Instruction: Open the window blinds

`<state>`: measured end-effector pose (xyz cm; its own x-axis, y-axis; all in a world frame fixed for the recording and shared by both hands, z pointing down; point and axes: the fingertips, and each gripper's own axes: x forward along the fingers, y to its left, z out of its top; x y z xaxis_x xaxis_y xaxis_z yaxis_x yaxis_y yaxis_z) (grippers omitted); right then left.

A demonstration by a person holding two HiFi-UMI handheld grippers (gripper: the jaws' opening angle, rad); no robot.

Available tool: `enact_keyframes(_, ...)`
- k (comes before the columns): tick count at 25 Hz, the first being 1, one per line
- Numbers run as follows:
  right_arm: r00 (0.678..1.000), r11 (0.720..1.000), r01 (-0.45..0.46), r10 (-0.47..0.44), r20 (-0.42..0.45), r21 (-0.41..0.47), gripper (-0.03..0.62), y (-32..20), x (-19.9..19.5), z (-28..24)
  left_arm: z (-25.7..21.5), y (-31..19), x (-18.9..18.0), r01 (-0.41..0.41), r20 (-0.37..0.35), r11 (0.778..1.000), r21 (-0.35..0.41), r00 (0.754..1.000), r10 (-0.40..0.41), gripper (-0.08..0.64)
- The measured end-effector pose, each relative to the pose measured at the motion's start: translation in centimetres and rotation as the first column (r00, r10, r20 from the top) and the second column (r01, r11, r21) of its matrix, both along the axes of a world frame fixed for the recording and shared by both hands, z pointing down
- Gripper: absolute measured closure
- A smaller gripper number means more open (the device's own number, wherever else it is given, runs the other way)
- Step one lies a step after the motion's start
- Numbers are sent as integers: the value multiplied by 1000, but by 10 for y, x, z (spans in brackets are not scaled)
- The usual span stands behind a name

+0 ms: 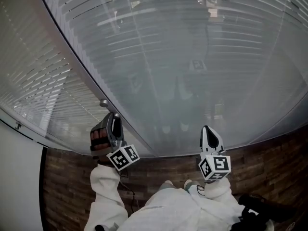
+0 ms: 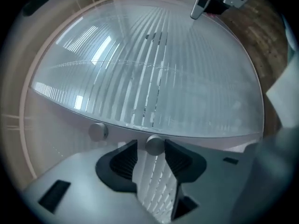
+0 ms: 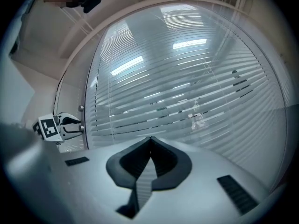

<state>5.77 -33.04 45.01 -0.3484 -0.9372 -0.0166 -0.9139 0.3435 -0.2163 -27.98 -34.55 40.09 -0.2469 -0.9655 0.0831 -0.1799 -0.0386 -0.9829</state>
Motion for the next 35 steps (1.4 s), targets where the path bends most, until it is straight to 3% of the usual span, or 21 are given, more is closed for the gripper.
enact_keyframes(4, 1000, 1000, -24, 24, 4, 3, 581, 2, 4, -1, 6, -1, 0, 5, 55, 1000, -3, 998, -5, 436)
enact_keyframes(6, 999, 999, -35, 35, 1, 3, 581, 1, 7, -1, 6, 0, 0, 10, 28, 1000, 3, 1000, -10, 436)
enact_keyframes(9, 999, 999, -53, 53, 1, 3, 581, 0, 12, -1, 5, -1, -1, 10, -138, 1000, 13, 990, -8, 437)
enact_keyframes(11, 998, 998, -57, 57, 1, 4, 581, -1, 12, -1, 5, -2, -3, 16, -297, 999, 37, 955, -5, 437)
enact_keyframes(12, 998, 998, -56, 56, 1, 5, 581, -1, 11, -2, 5, -2, -4, 24, -380, 999, 49, 925, -4, 437)
enact_keyframes(14, 999, 999, -53, 53, -1, 6, 581, -1, 8, -4, 3, -2, -5, 43, -546, 997, 65, 838, 0, 439)
enact_keyframes(17, 999, 999, -50, 50, -5, 2, 580, -3, 4, -3, 2, -2, -10, 75, -760, 994, 79, 650, 11, 439)
enact_keyframes(19, 999, 999, -51, 51, -5, -1, 580, -5, 2, -2, 1, -3, -13, 96, -850, 992, 85, 527, 22, 439)
enact_keyframes(21, 999, 999, -54, 54, -6, -2, 581, -6, 0, -4, -2, -4, -14, 110, -905, 990, 83, 424, 29, 439)
enact_keyframes(23, 998, 998, -55, 55, -7, -2, 581, -8, -1, -5, -4, -5, -14, 123, -934, 989, 82, 357, 33, 439)
enact_keyframes(26, 998, 998, -56, 56, -9, -2, 581, -9, 0, -2, -2, -4, -15, 147, -952, 985, 89, 303, 41, 439)
enact_keyframes(28, 998, 998, -58, 58, -10, -4, 581, -9, 1, 3, 1, -3, -16, 158, -969, 983, 90, 241, 50, 439)
enact_keyframes(33, 998, 998, -63, 63, -9, -3, 581, -10, 4, 6, 2, -3, -19, 176, -997, 981, 76, 2, 77, 439)
enact_keyframes(35, 998, 998, -63, 63, -9, -2, 581, -8, 6, 4, 1, -1, -17, 182, -994, 981, 70, -72, 85, 439)
